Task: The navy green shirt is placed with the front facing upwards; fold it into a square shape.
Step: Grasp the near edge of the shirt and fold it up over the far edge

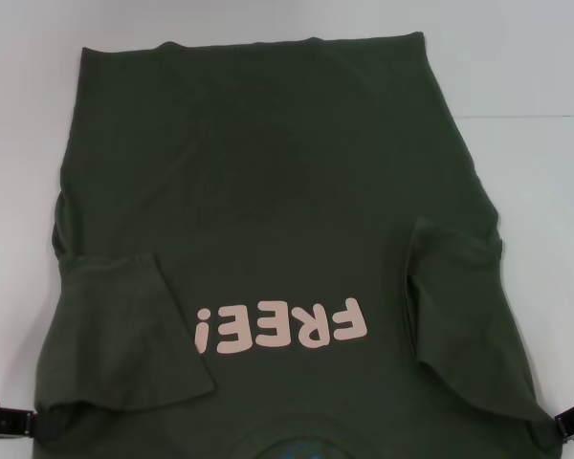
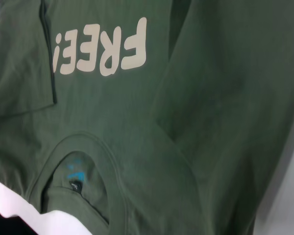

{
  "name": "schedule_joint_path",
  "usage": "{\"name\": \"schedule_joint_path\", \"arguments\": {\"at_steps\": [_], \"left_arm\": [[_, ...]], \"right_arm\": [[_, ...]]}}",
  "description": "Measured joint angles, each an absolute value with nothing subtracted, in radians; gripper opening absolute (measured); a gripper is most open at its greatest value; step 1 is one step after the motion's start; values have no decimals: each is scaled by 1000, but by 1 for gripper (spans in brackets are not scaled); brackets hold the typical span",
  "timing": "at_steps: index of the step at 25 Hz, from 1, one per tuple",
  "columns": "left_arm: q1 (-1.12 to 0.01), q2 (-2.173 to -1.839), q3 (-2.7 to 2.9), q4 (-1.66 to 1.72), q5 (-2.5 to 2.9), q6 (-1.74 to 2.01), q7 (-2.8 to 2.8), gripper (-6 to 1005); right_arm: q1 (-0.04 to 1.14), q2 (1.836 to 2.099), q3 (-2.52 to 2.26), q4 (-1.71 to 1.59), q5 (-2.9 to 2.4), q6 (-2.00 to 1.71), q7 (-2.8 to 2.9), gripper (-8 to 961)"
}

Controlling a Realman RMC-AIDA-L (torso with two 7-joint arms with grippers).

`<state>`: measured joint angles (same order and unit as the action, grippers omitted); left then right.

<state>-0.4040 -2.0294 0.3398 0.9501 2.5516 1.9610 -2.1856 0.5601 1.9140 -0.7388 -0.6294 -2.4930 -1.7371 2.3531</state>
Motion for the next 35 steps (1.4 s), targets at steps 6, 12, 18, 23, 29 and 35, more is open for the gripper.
{"name": "schedule_joint_path", "arguments": {"at_steps": [6, 12, 18, 23, 29, 35], "left_arm": [[-421, -2024, 331, 953, 2552, 1920, -2220, 26], [-563, -2003, 389, 881, 2554, 1705, -2362, 25], [-692, -1963, 401, 820, 2552, 1538, -2460, 25], [-767, -1957, 484, 778, 2552, 1333, -2539, 26], [-832, -1982, 594, 710, 2553, 1053, -2558, 27], [-857, -2002, 688, 649, 2564, 823, -2581, 27]], "right_arm": [[564, 1916, -681, -636, -2487, -1739, 2350, 48], [595, 1935, -598, -636, -2434, -1753, 2350, 49], [628, 1920, -566, -636, -2345, -1605, 2361, 49], [683, 1921, -560, -636, -2275, -1371, 2363, 50], [767, 1961, -624, -623, -2262, -1038, 2322, 50], [851, 1995, -766, -572, -2266, -759, 2322, 51]]}}
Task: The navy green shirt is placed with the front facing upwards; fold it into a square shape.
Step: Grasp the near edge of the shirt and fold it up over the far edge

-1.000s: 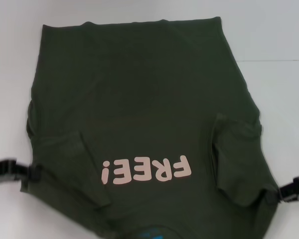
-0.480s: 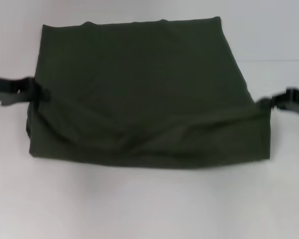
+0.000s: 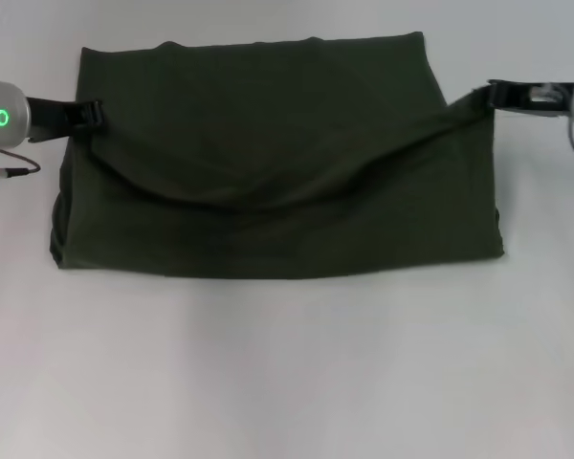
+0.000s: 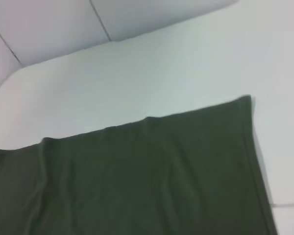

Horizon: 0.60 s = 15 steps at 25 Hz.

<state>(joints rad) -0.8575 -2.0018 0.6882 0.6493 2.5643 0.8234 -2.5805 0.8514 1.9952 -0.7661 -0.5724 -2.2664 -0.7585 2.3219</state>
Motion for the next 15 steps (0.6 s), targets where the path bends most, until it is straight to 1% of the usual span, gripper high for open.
{"name": "schedule_joint_path", "arguments": {"at_steps": [3, 7, 11, 15], "left_arm": [[-857, -2009, 704, 645, 2568, 762, -2586, 26], [-855, -2016, 709, 644, 2568, 702, -2585, 26], [-860, -2017, 714, 643, 2569, 679, -2583, 26], [-864, -2028, 737, 643, 2569, 660, -2577, 26]], "right_arm": [[889, 1997, -814, -526, -2268, -662, 2326, 51], [909, 2006, -828, -518, -2269, -583, 2327, 52], [923, 2009, -837, -516, -2269, -554, 2327, 52], [935, 2008, -847, -501, -2269, -543, 2330, 52]]}}
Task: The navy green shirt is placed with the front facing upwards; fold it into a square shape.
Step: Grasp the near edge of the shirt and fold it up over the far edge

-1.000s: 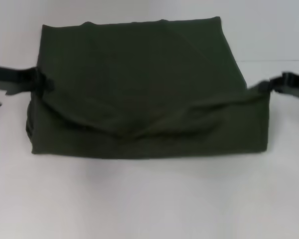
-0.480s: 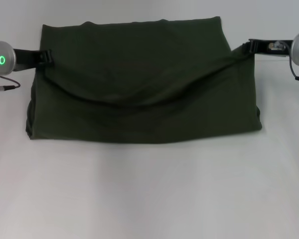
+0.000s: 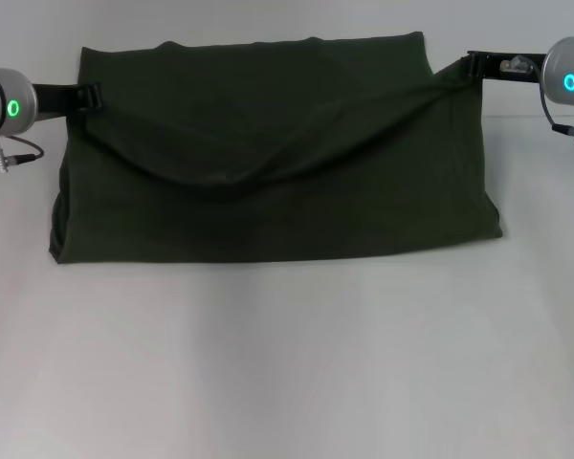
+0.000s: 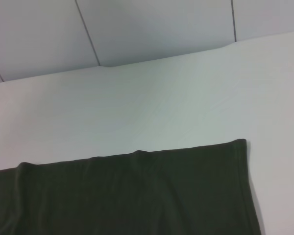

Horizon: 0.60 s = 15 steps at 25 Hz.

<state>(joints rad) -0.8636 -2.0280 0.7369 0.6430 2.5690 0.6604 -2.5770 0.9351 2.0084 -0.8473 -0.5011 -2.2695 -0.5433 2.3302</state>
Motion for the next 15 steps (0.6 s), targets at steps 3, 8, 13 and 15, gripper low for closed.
{"name": "schedule_joint_path", "arguments": {"at_steps": [3, 8, 13, 15], "left_arm": [[-865, -2031, 754, 643, 2567, 647, -2576, 27], [-874, -2036, 759, 639, 2570, 645, -2577, 27], [-879, -2038, 771, 624, 2570, 649, -2610, 27], [-878, -2039, 768, 620, 2568, 648, -2613, 86]], "right_arm": [[936, 2006, -850, -494, -2270, -531, 2334, 53], [938, 1997, -861, -482, -2276, -558, 2336, 53], [953, 1979, -867, -476, -2340, -618, 2393, 54], [952, 1977, -867, -475, -2374, -619, 2428, 54]]}}
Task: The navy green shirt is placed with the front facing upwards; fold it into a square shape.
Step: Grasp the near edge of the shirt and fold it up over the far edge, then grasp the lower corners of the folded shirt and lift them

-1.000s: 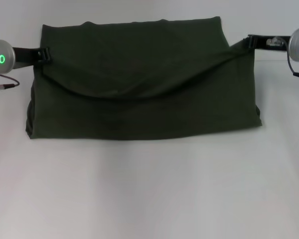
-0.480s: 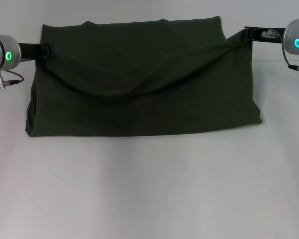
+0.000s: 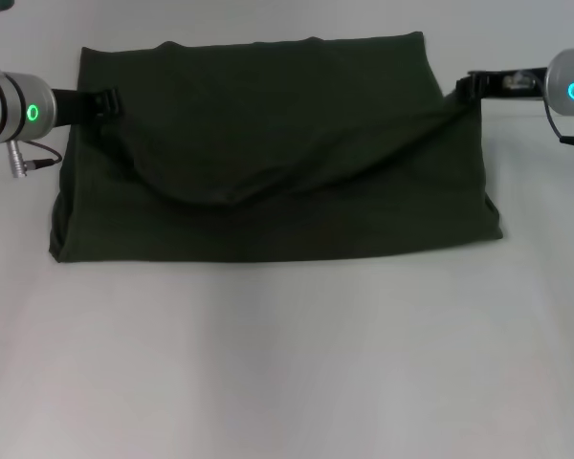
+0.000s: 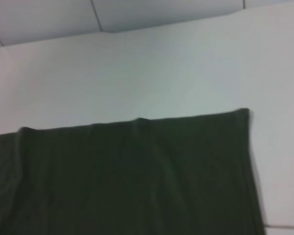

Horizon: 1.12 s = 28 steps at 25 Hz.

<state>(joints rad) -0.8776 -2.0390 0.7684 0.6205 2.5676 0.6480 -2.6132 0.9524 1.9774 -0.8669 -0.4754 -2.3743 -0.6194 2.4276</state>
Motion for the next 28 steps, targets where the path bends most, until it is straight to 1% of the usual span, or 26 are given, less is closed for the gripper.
{"name": "schedule_joint_path", "arguments": {"at_steps": [2, 4, 7, 8, 9, 11, 13, 14, 15, 17, 19, 23, 25, 28], "left_arm": [[-864, -2044, 762, 636, 2557, 650, -2614, 145], [-831, -2058, 759, 684, 2533, 665, -2616, 207], [-743, -2102, 759, 830, 2467, 715, -2616, 303], [-701, -2119, 761, 890, 2435, 733, -2612, 335], [-664, -2134, 765, 940, 2403, 750, -2603, 367], [-606, -2151, 769, 997, 2341, 784, -2576, 415], [-563, -2149, 767, 1006, 2259, 838, -2528, 463], [-544, -2131, 762, 966, 2197, 873, -2490, 487], [-544, -2131, 762, 966, 2197, 873, -2490, 511], [-534, -2110, 760, 904, 2141, 888, -2431, 559], [-525, -2084, 757, 800, 2046, 904, -2258, 607], [-520, -2077, 739, 749, 2010, 910, -2107, 712], [-512, -2080, 734, 734, 2009, 908, -2005, 765], [-499, -2086, 733, 722, 2010, 887, -1924, 765]], "right_arm": [[941, 1976, -861, -481, -2383, -624, 2442, 124], [916, 1976, -856, -503, -2373, -649, 2442, 194], [858, 1976, -850, -567, -2325, -732, 2441, 295], [808, 1974, -840, -616, -2260, -816, 2431, 325], [808, 1974, -840, -616, -2260, -816, 2431, 356], [751, 1971, -825, -655, -2183, -895, 2406, 417], [691, 1969, -798, -677, -2091, -991, 2352, 478], [636, 1967, -761, -676, -2002, -1091, 2285, 508], [636, 1967, -761, -676, -2002, -1091, 2285, 552], [587, 1968, -729, -665, -1939, -1173, 2222, 640], [520, 1977, -692, -659, -1877, -1280, 2147, 728], [474, 1982, -667, -653, -1845, -1344, 2105, 869], [460, 1983, -649, -640, -1834, -1367, 2086, 940], [458, 1977, -636, -618, -1832, -1372, 2074, 943]]}}
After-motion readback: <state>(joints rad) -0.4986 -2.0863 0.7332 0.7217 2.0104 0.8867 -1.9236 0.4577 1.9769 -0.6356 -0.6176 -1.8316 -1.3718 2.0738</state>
